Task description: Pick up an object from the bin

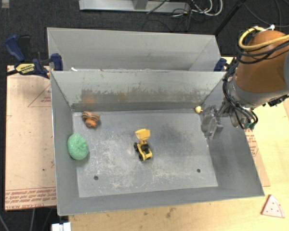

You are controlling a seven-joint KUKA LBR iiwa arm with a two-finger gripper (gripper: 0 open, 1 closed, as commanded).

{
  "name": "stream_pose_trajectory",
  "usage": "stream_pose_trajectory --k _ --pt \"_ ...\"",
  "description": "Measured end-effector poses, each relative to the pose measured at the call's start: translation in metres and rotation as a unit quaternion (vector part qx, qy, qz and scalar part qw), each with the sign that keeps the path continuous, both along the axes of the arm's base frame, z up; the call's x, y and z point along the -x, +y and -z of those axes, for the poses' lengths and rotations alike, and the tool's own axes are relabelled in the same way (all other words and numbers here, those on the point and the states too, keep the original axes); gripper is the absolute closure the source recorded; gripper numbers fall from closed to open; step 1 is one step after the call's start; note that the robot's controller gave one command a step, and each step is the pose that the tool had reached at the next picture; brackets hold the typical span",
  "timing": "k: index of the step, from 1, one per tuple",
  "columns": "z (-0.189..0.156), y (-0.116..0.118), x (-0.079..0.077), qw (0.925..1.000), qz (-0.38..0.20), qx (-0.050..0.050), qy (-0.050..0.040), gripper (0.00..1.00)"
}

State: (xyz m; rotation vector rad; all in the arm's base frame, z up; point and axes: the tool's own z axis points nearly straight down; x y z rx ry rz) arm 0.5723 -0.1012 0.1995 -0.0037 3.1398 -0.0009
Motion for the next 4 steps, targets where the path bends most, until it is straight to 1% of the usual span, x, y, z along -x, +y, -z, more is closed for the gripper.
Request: stream_pose_trajectory --k 1,2,3,4 --pt "0.000 0.000 0.000 1.0000 0.000 0.000 0.0000 0.00" --pt "0.000 0.000 0.000 1.0000 0.000 0.000 0.0000 0.00" --pt "0.034 0.011 -0.012 0.9997 -0.025 0.001 -0.0036 0.00" --pt "0.094 0.028 -0.026 0.9974 -0.073 0.000 -0.0023 0.00"
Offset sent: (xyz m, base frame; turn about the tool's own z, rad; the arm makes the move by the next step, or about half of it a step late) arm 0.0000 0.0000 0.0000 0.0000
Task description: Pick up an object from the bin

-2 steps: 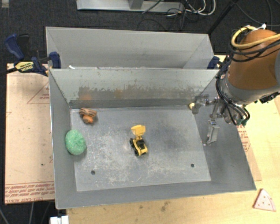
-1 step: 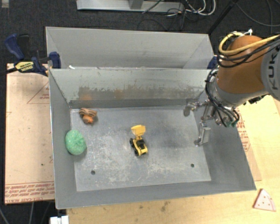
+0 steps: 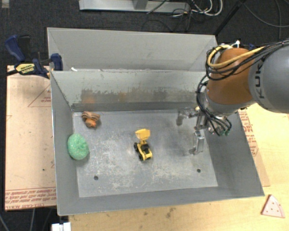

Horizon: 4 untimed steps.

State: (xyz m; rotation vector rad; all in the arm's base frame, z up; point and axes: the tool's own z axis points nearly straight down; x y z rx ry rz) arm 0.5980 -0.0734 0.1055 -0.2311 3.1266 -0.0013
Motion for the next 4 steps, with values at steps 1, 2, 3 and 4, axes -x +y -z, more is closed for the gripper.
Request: stream_pose_trajectory --k 1,2,3,4 --pt "0.033 0.033 0.002 0.9988 -0.048 0.000 0.0055 0.00" --pt "0.030 0.044 -0.033 0.9975 -0.071 -0.001 0.0014 0.00" --pt "0.022 0.093 -0.034 0.9952 -0.098 0.000 0.0021 0.00" --pt "0.028 0.126 -0.026 0.9900 -0.141 -0.002 0.0017 0.00"
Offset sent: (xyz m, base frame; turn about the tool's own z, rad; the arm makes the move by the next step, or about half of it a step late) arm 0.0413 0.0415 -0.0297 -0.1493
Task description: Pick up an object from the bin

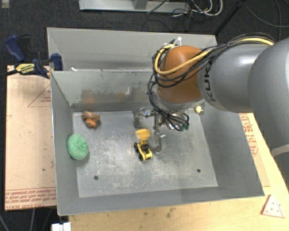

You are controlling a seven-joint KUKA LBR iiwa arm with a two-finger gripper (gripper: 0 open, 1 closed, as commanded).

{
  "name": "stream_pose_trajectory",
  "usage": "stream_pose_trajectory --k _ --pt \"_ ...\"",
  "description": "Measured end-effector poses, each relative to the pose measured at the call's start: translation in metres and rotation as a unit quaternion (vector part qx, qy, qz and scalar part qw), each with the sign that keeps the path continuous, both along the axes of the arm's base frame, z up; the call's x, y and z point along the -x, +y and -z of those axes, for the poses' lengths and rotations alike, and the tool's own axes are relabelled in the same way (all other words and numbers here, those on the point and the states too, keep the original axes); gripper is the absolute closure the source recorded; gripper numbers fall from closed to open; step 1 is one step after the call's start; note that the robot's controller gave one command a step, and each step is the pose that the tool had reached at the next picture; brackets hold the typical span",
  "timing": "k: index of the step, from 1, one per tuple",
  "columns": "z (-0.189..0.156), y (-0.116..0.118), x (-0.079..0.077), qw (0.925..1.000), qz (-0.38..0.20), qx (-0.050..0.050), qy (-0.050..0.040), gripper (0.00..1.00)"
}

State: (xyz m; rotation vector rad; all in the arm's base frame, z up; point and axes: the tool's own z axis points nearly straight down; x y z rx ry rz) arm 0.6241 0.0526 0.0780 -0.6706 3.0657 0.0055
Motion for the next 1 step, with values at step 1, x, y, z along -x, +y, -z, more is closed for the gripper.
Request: stream_pose_trajectory --k 1 --pt "0.0080 0.0215 0.0175 0.9956 -0.094 0.001 0.0003 1.00"
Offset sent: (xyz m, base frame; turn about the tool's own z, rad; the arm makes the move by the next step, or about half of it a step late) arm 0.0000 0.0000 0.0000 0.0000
